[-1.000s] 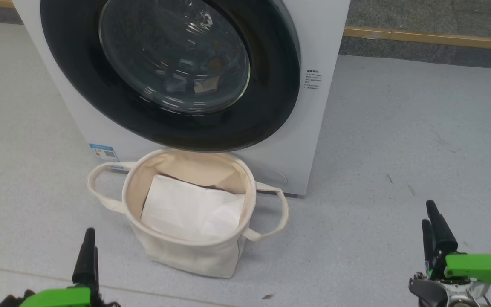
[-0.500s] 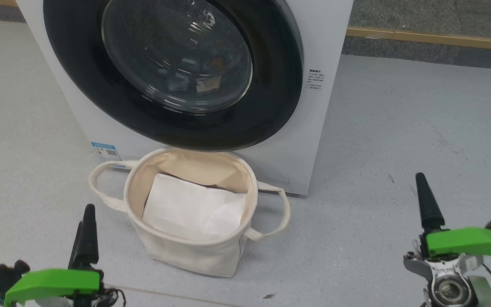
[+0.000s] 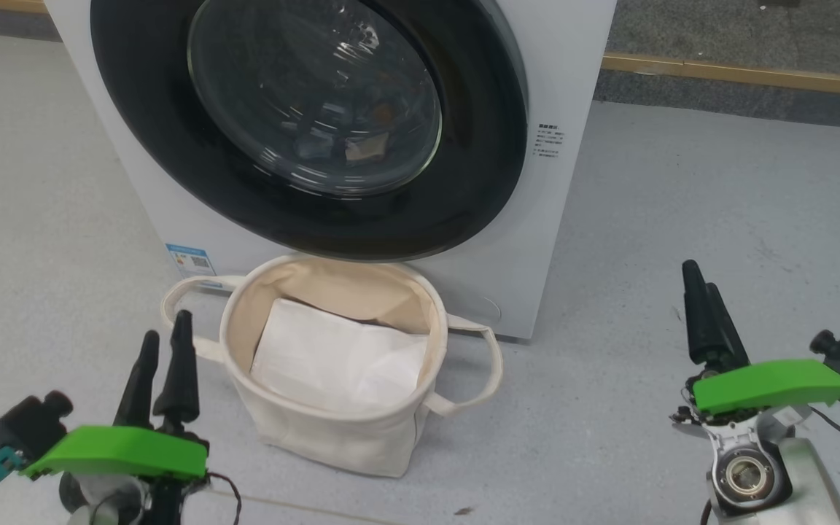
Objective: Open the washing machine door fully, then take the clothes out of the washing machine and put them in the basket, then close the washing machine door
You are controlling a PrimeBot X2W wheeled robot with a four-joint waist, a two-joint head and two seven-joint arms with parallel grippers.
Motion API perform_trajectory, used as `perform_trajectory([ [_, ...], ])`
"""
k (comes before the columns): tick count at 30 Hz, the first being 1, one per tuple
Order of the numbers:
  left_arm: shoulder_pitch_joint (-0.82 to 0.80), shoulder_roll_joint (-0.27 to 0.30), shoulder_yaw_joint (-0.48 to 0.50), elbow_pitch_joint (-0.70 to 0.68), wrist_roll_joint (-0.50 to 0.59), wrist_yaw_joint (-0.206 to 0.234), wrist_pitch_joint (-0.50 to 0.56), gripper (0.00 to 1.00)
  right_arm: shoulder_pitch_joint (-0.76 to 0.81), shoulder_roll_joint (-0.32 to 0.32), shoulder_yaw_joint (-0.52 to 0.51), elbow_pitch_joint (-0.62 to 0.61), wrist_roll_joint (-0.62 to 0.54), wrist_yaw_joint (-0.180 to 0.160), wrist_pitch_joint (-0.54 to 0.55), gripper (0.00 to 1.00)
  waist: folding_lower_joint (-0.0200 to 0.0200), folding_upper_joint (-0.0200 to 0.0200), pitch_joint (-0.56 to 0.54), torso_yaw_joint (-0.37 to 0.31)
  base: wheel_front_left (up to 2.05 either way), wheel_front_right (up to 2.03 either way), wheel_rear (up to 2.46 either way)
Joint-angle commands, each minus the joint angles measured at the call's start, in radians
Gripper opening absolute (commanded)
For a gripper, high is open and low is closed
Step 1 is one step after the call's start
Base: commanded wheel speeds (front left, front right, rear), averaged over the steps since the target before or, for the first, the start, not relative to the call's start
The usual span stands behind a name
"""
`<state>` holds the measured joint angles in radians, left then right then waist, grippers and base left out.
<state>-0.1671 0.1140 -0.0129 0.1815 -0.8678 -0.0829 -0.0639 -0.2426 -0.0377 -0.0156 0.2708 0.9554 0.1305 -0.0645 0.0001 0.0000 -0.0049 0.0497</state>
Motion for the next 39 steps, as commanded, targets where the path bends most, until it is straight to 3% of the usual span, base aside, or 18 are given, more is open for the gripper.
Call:
perform_trajectory([
  [1,-0.058,0.029,0.009,-0.04,0.036,-0.006,-0.012,1.0,-0.068,-0.007,0.019,-0.042,-0.033,0.0,-0.013,1.0,-0.0001,0.0,-0.001,0.0,0.0,0.0,0.0],
  [8,-0.068,0.058,-0.03,-0.039,0.149,-0.008,-0.011,1.0,-0.084,-0.008,0.051,-0.037,-0.118,0.0,-0.034,1.0,-0.0001,0.0,-0.006,0.0,0.0,0.0,0.0],
  [17,-0.09,0.112,-0.081,-0.043,0.345,0.019,-0.04,1.0,-0.115,-0.009,0.102,-0.002,-0.246,0.0,-0.06,1.0,-0.0001,0.0,-0.001,-0.006,0.0,0.0,0.0],
  [39,-0.096,0.135,-0.173,-0.035,0.639,0.076,-0.081,1.0,-0.112,-0.01,0.092,-0.006,-0.555,0.0,-0.122,1.0,-0.0001,0.0,0.016,0.008,0.0,0.0,0.0],
])
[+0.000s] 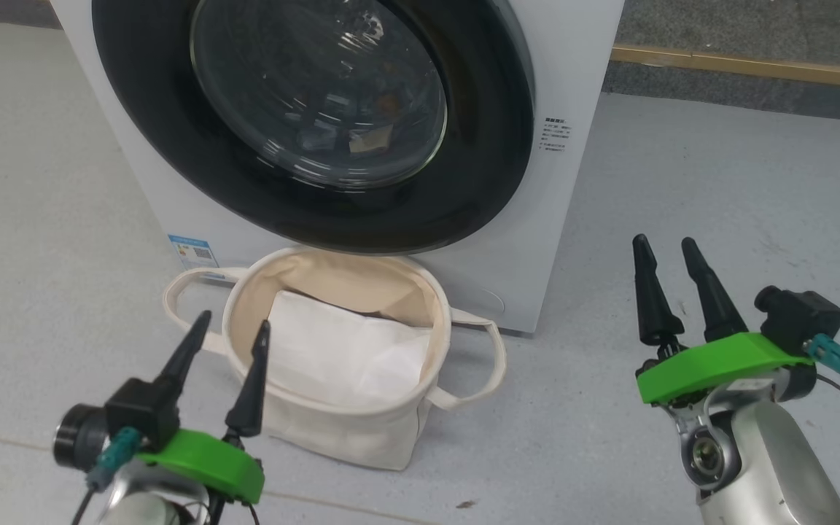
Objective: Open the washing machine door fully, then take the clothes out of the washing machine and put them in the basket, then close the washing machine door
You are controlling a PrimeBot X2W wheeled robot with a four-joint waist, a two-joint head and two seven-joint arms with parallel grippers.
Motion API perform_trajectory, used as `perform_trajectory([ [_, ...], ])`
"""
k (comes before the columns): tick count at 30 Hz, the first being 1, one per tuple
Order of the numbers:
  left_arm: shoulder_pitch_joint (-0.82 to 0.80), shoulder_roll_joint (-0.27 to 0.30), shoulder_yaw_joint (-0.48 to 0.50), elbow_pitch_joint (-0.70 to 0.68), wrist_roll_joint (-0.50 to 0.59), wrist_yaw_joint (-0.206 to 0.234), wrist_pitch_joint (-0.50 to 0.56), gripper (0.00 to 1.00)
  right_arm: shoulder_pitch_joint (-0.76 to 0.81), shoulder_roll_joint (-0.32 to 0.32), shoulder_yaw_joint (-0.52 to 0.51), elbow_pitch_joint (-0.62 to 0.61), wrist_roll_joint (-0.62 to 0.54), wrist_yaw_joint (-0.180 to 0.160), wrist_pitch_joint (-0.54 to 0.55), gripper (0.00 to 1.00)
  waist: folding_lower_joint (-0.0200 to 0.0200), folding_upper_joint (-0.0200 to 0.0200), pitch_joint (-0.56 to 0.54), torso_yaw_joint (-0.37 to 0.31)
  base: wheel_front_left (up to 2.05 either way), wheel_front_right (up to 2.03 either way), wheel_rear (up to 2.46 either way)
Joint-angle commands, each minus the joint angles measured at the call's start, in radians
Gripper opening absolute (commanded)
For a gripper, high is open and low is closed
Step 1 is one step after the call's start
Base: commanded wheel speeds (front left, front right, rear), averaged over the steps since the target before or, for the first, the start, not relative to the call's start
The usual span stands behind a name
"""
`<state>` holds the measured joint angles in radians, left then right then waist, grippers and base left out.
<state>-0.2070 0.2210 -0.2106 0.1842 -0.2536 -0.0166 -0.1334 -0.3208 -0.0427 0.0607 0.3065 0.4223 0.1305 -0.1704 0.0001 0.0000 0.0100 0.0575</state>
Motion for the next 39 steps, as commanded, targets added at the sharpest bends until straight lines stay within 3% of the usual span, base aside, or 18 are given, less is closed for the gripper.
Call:
perform_trajectory([
  [1,-0.056,0.028,0.019,-0.037,0.038,0.011,-0.014,1.0,-0.031,-0.006,0.014,-0.043,-0.031,0.0,-0.019,1.0,0.0,0.0,0.002,0.001,0.0,0.0,0.0],
  [7,-0.06,0.023,-0.005,-0.039,0.098,0.019,-0.035,1.0,-0.024,-0.006,-0.005,-0.033,-0.052,0.0,-0.036,1.0,0.0,0.0,0.017,0.009,0.0,0.0,0.0],
  [11,-0.054,0.012,-0.009,-0.035,0.113,0.024,-0.052,1.0,-0.025,-0.006,0.011,0.011,0.043,0.0,-0.048,1.0,0.0,0.0,0.022,0.013,0.0,0.0,0.0],
  [15,-0.044,0.004,-0.006,-0.032,0.135,0.041,-0.073,1.0,-0.043,-0.007,0.015,0.037,0.036,0.0,-0.06,1.0,0.0,0.0,0.026,0.015,0.0,0.0,0.0],
  [26,-0.059,0.011,-0.041,-0.014,0.258,0.073,-0.121,1.0,-0.062,-0.008,0.024,0.036,-0.139,0.0,-0.091,1.0,0.0,0.0,0.038,0.024,0.0,0.0,0.0],
  [33,-0.06,0.006,-0.032,-0.007,0.231,0.078,-0.125,1.0,-0.055,-0.008,0.033,0.049,-0.119,0.0,-0.091,1.0,0.0,0.0,0.038,0.022,0.0,0.0,0.0],
  [39,-0.058,-0.036,0.031,-0.011,0.133,0.095,-0.127,1.0,-0.055,-0.008,0.033,0.071,-0.056,0.0,-0.091,1.0,0.0,0.0,0.04,0.021,0.0,0.0,0.0],
])
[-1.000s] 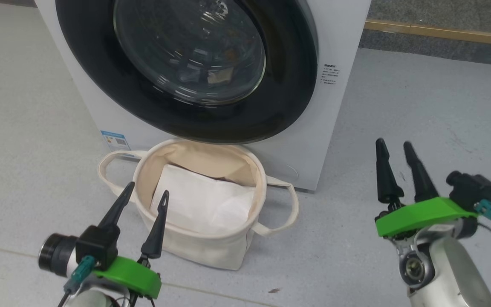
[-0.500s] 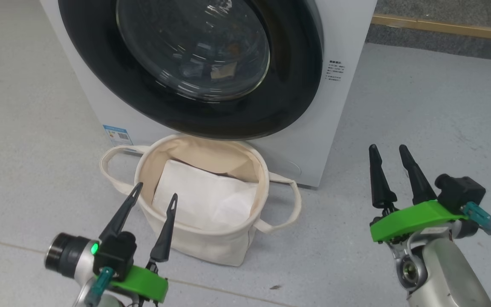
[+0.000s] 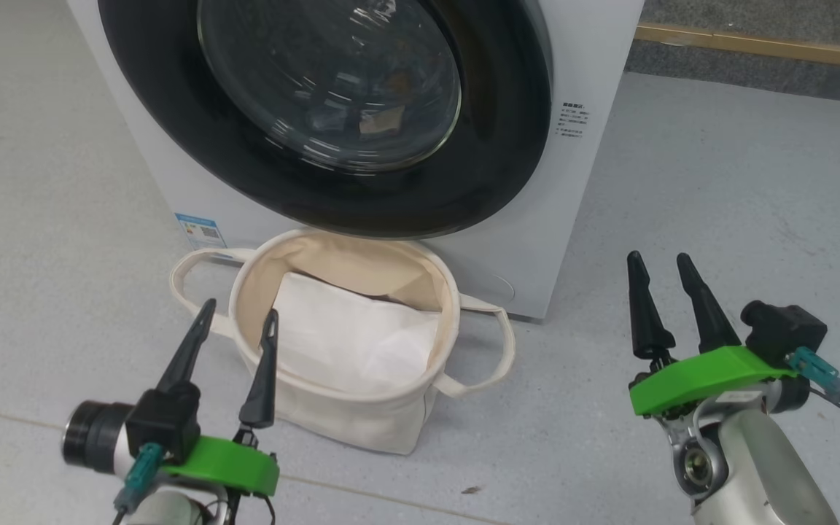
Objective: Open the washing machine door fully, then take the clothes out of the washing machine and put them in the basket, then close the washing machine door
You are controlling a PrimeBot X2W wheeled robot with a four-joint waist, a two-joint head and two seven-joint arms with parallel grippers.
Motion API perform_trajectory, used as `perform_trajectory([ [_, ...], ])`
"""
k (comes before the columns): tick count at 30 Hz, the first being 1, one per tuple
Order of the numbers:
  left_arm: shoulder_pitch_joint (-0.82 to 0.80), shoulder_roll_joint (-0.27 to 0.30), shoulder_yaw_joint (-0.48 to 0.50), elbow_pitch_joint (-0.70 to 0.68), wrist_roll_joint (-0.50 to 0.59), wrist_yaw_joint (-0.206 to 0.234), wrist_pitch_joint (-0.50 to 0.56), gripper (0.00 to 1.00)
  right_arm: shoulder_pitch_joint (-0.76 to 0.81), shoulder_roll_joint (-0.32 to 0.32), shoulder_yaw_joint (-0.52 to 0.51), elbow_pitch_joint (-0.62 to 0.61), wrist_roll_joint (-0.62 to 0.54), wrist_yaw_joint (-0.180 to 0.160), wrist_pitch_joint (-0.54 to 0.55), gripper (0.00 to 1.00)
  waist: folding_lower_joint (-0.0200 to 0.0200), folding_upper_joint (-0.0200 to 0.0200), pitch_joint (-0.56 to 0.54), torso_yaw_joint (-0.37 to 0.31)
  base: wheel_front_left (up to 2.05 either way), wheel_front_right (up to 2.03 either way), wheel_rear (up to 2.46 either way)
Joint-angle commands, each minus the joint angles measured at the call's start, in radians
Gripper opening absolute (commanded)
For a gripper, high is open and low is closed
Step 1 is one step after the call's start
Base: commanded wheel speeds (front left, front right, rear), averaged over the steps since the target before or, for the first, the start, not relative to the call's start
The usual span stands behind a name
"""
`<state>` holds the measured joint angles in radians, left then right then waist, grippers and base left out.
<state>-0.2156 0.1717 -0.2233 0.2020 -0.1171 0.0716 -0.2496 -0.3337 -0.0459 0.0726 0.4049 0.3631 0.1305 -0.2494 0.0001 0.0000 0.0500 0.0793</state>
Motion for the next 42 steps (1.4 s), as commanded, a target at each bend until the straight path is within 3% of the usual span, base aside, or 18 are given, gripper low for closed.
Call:
perform_trajectory([
  [1,-0.049,0.014,0.048,-0.024,-0.007,0.009,-0.011,1.0,-0.044,-0.004,0.02,-0.023,0.003,0.0,-0.012,1.0,0.0,0.0,0.0,-0.001,0.0,0.0,0.0],
  [42,-0.055,0.025,0.031,0.004,-0.012,0.024,-0.012,1.0,-0.044,-0.004,0.009,-0.035,-0.083,0.0,-0.012,1.0,0.0,0.0,0.023,-0.012,0.0,0.0,0.0],
])
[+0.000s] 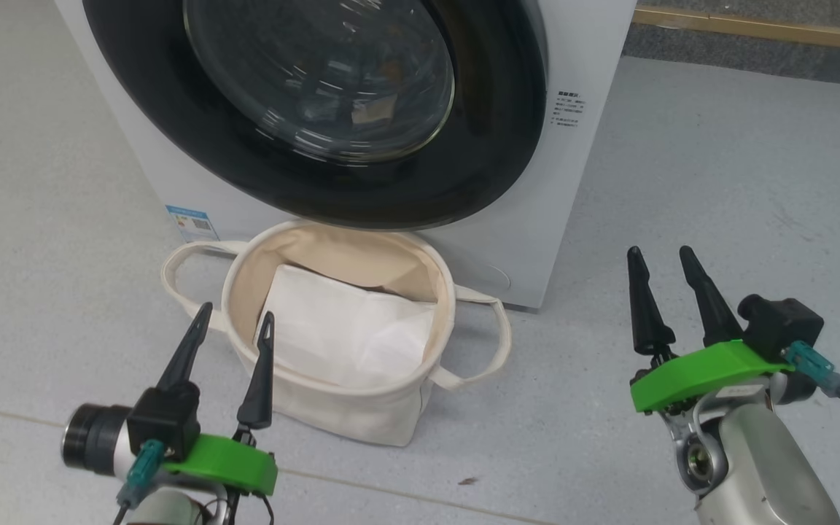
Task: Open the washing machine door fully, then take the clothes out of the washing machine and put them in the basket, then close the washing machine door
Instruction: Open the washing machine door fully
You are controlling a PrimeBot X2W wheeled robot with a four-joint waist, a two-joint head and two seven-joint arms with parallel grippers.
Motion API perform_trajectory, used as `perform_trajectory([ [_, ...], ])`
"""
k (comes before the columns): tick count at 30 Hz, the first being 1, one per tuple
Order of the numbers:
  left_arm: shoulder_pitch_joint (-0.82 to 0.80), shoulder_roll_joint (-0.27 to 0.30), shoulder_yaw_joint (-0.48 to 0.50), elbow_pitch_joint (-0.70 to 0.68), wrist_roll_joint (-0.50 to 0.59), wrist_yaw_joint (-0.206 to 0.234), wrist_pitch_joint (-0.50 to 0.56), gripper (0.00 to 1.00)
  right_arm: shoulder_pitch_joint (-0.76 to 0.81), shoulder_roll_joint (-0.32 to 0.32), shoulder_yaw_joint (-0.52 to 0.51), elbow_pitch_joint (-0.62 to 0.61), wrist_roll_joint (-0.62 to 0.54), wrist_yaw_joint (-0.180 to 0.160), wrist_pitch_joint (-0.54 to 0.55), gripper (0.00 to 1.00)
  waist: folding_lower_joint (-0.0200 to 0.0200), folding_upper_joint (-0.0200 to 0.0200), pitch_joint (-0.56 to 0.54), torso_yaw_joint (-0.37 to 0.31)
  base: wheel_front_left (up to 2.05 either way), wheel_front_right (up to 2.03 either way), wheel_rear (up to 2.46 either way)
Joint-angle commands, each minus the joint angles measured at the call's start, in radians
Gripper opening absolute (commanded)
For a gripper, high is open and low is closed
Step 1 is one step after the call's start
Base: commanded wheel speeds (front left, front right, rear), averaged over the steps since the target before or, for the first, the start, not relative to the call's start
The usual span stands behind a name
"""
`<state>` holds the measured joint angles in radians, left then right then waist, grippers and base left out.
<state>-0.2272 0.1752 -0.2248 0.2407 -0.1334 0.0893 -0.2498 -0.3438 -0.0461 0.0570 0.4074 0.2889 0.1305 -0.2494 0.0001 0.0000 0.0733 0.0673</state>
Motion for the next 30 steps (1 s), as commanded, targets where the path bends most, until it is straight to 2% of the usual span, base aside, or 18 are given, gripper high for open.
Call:
perform_trajectory([
  [1,-0.043,0.021,0.032,-0.035,0.005,0.007,-0.012,1.0,-0.033,-0.004,0.025,-0.038,-0.01,0.0,-0.012,1.0,0.0,0.0,0.0,0.0,0.0,0.0,0.0],
  [20,-0.045,0.019,0.029,-0.032,0.005,0.012,-0.012,1.0,-0.03,-0.004,0.009,-0.064,-0.056,0.0,-0.012,1.0,0.0,0.0,0.012,-0.003,0.0,0.0,0.0],
  [21,-0.047,0.019,0.028,-0.032,0.005,0.011,-0.012,1.0,-0.03,-0.004,0.012,-0.064,-0.051,0.0,-0.012,0.88,0.0,0.0,0.015,-0.002,0.0,0.0,0.0],
  [22,-0.049,0.019,0.028,-0.033,0.005,0.011,-0.012,1.0,-0.031,-0.004,0.015,-0.062,-0.047,0.0,-0.012,0.0,0.0,0.0,0.022,-0.001,0.0,0.0,0.0],
  [26,-0.058,0.018,0.029,-0.036,0.004,0.01,-0.012,1.0,-0.042,-0.004,0.011,-0.066,-0.039,0.0,-0.012,0.0,0.0,0.0,0.044,0.003,0.0,0.0,0.0],
  [30,-0.064,0.016,0.027,-0.034,0.005,0.008,-0.012,1.0,-0.052,-0.004,-0.004,-0.064,0.034,0.0,-0.012,0.0,0.0,0.0,0.061,0.01,0.0,0.0,0.0],
])
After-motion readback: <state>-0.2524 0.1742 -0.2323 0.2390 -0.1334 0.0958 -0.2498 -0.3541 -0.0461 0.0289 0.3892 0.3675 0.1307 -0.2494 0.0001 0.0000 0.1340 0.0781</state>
